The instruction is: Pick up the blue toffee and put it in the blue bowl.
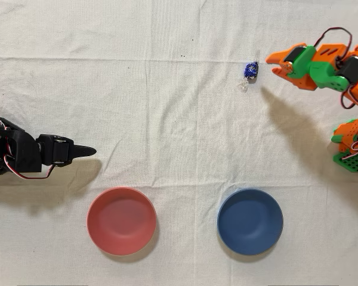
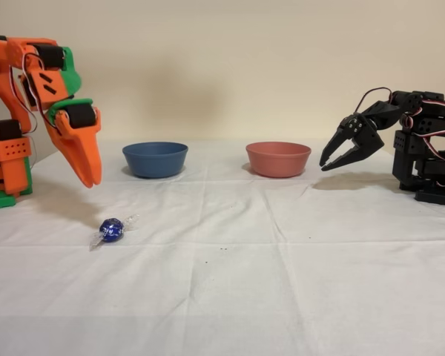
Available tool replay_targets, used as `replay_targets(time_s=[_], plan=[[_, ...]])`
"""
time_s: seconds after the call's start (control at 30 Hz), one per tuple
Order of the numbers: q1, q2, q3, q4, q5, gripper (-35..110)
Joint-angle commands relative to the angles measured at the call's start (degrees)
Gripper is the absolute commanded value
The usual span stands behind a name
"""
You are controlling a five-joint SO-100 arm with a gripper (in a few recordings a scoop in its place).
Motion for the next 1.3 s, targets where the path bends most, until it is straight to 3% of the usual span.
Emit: replay_targets(time_s=[0.0, 0.33, 1.27], plan=[[-0.18, 0.62, -3.52, 1.49, 1.49, 28], [-0.26, -5.10, -7.65, 7.73, 0.26, 43], [0.26, -22.32, -17.84, 4.39, -0.79, 45]])
